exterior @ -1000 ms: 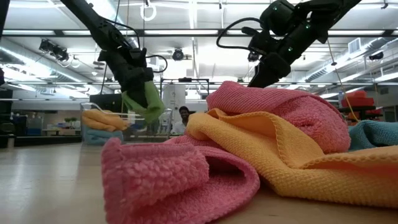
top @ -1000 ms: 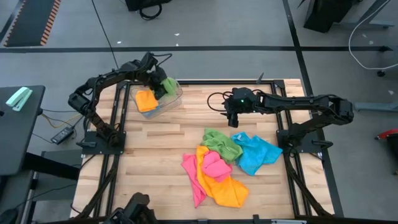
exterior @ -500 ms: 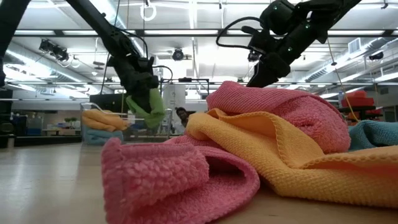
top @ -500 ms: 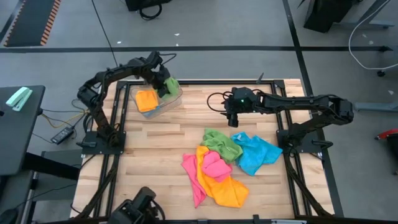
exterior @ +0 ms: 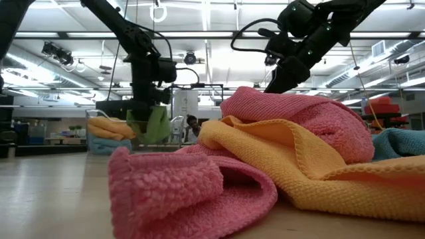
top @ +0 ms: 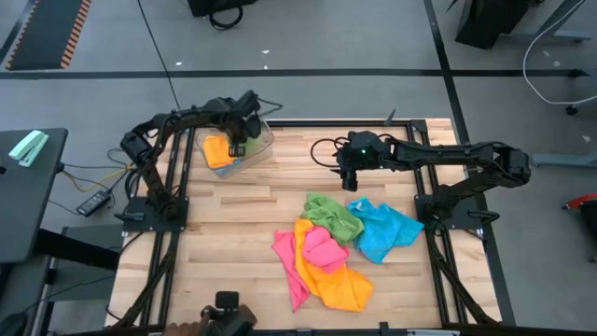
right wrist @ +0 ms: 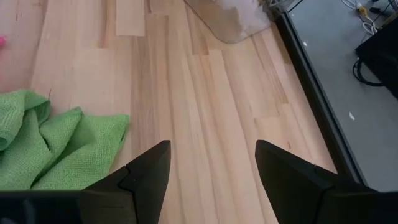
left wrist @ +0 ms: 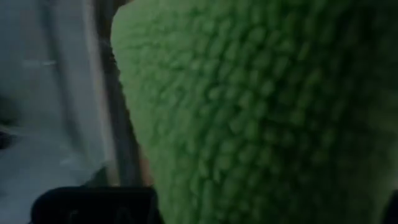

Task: Fold microfiber towels
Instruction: Put the left green microfiber towel into the transparent bin

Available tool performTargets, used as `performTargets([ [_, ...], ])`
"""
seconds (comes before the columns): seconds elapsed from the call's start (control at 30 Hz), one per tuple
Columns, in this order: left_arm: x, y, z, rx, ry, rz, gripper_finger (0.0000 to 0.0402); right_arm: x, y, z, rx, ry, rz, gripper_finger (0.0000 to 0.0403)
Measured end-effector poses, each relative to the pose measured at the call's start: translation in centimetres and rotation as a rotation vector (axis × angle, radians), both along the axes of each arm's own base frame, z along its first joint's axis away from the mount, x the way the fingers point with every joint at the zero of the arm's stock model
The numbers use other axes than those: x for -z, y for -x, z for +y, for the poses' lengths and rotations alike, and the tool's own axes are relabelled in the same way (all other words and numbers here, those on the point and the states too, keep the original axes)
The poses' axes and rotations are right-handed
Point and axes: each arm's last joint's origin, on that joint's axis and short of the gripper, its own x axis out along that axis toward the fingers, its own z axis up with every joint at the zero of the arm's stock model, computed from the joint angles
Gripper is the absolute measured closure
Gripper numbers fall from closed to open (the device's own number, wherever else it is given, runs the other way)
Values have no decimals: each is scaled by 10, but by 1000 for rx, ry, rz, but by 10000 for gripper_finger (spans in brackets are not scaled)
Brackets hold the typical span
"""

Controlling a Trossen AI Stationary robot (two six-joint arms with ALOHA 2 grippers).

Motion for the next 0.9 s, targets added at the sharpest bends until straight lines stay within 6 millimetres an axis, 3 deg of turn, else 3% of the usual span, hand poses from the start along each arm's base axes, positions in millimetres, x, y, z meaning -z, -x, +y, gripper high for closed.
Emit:
performTargets([
  [0.17,7,-15,-10,21,-249,116,358,0,0,1,-21,-21,-6,160],
  [0.43,16,-26,-23,-16,-421,137,350,1,1,1,-16,-31,6,160],
  [0.9,19,-31,-36,-215,-440,40,325,1,0,2,-8,-44,0,160],
])
